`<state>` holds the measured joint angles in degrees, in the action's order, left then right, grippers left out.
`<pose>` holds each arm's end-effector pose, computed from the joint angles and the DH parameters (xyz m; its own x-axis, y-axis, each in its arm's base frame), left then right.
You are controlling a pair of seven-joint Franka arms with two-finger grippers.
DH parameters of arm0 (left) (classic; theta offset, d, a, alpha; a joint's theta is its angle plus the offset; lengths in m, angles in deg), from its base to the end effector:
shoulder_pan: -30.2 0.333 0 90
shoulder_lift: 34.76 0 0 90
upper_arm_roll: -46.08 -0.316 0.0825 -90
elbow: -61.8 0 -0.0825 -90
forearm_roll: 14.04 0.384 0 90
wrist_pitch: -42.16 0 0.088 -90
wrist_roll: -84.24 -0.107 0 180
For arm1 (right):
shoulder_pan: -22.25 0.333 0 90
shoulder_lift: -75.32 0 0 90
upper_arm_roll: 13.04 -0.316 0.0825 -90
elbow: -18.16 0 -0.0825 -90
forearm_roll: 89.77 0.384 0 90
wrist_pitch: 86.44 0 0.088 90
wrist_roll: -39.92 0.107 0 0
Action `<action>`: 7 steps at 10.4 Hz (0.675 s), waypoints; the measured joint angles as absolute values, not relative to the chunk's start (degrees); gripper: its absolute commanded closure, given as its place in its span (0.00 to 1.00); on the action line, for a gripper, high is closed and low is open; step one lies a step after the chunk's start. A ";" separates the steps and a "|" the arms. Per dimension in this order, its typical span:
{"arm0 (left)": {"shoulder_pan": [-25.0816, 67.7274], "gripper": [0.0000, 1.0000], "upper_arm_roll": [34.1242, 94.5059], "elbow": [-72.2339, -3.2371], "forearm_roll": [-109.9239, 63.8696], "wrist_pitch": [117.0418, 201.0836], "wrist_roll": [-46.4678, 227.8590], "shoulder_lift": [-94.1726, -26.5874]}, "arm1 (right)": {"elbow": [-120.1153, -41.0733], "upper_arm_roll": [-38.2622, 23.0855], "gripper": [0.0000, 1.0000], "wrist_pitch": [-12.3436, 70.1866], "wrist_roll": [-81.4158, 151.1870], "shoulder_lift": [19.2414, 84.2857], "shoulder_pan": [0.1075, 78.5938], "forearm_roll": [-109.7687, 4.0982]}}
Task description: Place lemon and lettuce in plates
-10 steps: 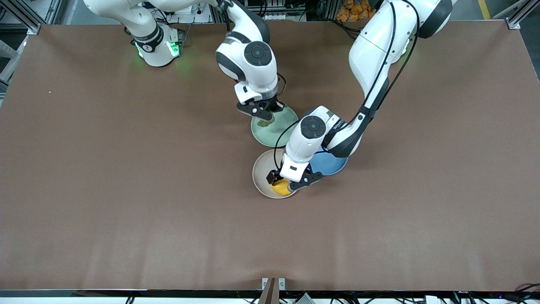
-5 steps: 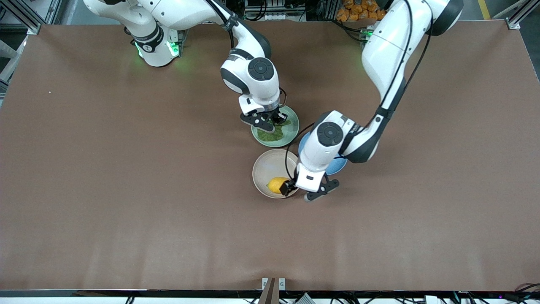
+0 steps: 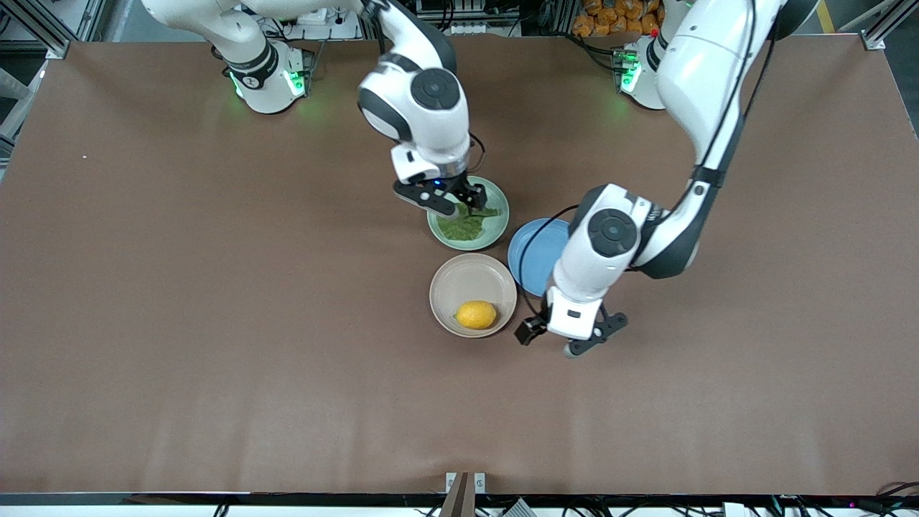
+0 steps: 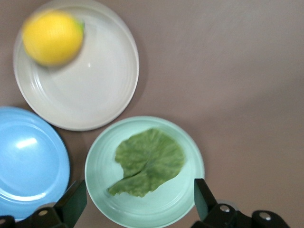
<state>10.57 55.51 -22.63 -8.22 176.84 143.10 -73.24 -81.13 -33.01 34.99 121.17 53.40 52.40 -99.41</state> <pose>0.6556 -0.3359 0.3078 0.8677 0.4876 0.0964 0.4646 -0.8646 0.1913 0.4404 0.4832 0.3732 0.8854 -0.4642 0.0224 -0.4637 -0.8856 -0.0263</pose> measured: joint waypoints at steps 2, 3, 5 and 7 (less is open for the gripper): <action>13.88 0.00 55.46 -22.63 -8.19 170.72 134.60 -71.51 | -81.05 -33.01 0.00 29.69 113.19 59.44 48.36 -97.29; 15.61 0.00 55.39 -22.65 -8.13 168.86 130.60 -71.04 | -80.98 -32.97 0.00 26.87 107.35 62.26 45.76 -95.09; 19.83 0.00 55.24 -22.65 -8.10 167.28 124.12 -70.18 | -80.54 -32.81 0.00 20.77 95.79 68.25 39.67 -91.47; 24.15 0.00 55.25 -23.32 -8.09 164.64 121.69 -68.19 | -79.13 -32.69 0.00 13.90 83.84 73.24 32.59 -90.57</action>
<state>24.15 55.25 -23.32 -8.09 164.64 121.69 -68.19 -79.13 -32.69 13.90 83.84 73.24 32.59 -90.57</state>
